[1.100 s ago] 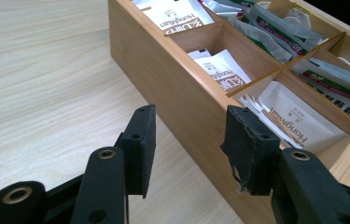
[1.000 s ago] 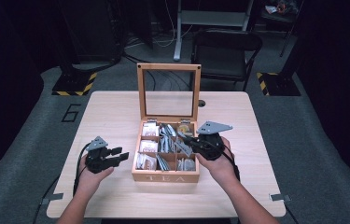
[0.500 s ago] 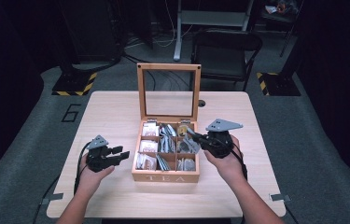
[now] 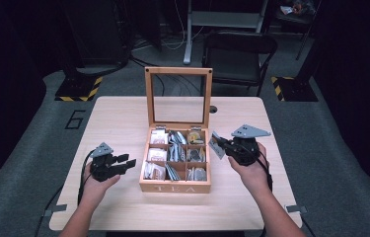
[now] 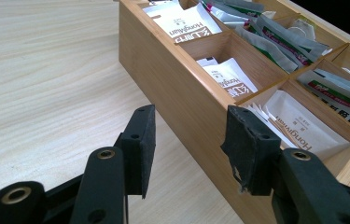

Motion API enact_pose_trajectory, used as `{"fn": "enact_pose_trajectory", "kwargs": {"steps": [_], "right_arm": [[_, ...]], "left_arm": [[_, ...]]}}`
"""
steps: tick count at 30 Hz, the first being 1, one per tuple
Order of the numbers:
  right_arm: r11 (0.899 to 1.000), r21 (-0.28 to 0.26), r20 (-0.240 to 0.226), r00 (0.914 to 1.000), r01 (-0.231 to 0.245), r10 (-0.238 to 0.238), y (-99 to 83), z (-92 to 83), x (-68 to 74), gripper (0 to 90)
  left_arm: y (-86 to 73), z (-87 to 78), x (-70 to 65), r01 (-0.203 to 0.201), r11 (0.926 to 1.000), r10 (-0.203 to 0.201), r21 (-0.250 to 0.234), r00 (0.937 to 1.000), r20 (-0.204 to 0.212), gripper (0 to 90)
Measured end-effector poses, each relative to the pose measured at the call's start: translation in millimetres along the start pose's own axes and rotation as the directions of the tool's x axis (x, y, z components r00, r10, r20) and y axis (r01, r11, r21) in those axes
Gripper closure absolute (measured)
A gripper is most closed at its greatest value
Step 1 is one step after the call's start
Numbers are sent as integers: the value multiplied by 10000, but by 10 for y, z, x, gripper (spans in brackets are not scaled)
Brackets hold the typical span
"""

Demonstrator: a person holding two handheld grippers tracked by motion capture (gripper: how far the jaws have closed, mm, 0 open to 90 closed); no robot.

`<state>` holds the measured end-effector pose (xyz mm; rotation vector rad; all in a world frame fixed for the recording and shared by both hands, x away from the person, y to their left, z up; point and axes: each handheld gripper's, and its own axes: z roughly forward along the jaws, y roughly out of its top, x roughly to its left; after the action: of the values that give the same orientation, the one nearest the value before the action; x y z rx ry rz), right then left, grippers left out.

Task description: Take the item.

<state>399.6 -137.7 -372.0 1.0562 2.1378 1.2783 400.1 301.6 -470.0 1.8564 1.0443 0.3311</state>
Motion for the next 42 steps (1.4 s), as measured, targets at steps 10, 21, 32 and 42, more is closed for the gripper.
{"fn": "enact_pose_trajectory", "kwargs": {"steps": [10, 21, 32, 42], "right_arm": [[9992, 194, 400, 9986, -363, 355, -179, -14, -158, 899], [9966, 458, 1058, 9924, -684, 632, -491, 62, -272, 899], [9938, 677, 1394, 9872, -880, 779, -710, 157, -320, 898], [9901, 995, 1903, 9786, -985, 783, -846, 191, -425, 897]], "left_arm": [[18, -2, -7, 11, 10000, -11, 61, 10000, 9, 521], [16, -10, 20, 206, 9998, -206, -4, 9997, -101, 515], [15, -10, 21, 209, 9998, -209, 23, 9997, -127, 516], [21, -26, 23, 197, 9998, -197, -16, 9997, -148, 516]]}}
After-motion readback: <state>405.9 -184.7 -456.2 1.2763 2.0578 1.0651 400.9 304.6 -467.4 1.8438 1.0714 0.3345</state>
